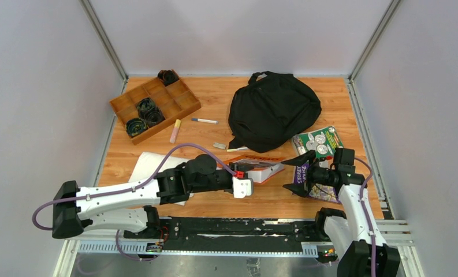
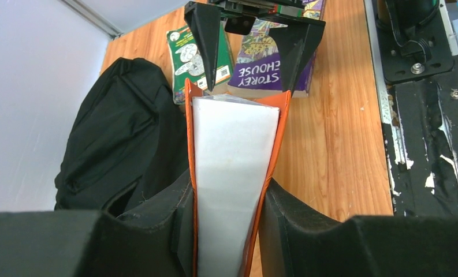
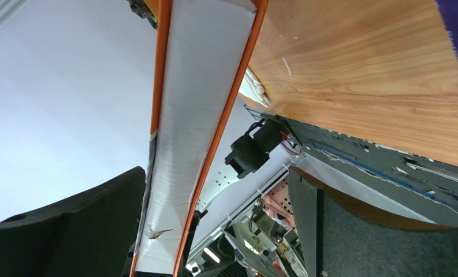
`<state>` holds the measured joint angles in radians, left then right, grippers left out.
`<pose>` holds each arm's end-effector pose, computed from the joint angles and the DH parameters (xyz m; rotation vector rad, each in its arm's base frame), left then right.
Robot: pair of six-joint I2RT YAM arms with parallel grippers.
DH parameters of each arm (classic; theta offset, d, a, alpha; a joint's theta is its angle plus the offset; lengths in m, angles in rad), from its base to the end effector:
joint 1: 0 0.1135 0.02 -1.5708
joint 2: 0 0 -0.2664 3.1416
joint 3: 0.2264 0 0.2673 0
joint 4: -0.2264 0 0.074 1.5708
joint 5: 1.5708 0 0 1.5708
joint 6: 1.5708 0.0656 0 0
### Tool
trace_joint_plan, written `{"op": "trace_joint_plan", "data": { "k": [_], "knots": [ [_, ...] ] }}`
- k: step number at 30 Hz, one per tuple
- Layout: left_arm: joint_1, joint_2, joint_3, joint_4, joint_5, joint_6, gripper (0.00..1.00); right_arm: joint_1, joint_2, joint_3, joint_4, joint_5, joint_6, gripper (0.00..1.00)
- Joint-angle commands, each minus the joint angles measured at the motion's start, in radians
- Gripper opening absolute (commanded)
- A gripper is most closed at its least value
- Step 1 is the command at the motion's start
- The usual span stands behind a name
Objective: Pack the student bag
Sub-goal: Pick up the book from the center of the board.
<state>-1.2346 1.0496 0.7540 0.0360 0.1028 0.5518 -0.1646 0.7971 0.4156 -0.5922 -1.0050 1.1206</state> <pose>0.0889 -0.2747 0.2903 1.5000 1.1122 -0.5709 0.1662 0.0285 0.1725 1.2076 2.3477 1.6387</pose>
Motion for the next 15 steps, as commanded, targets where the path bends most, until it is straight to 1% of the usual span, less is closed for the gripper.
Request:
{"op": "trace_joint_plan", "data": {
  "k": [1, 4, 7, 11, 15],
  "knots": [
    [-0.009, -0.021, -0.019, 0.056, -0.017, 0.011, 0.0, -0.022, -0.007, -0.008, 0.047, -0.058, 0.048, 0.97],
    [-0.01, -0.018, -0.024, 0.071, -0.027, 0.017, 0.0, -0.024, 0.001, -0.003, 0.048, -0.049, 0.047, 0.97],
    [-0.009, -0.024, -0.03, 0.073, -0.002, -0.001, 0.0, -0.034, 0.005, -0.017, 0.074, -0.009, 0.079, 0.96],
    [-0.01, -0.034, -0.046, 0.071, 0.01, -0.02, 0.0, -0.044, -0.018, -0.122, 0.357, -0.005, 0.275, 0.96],
    [-0.011, -0.046, -0.048, 0.07, 0.032, -0.046, 0.0, -0.044, -0.028, -0.17, 0.397, 0.015, 0.308, 0.97]
  ]
}}
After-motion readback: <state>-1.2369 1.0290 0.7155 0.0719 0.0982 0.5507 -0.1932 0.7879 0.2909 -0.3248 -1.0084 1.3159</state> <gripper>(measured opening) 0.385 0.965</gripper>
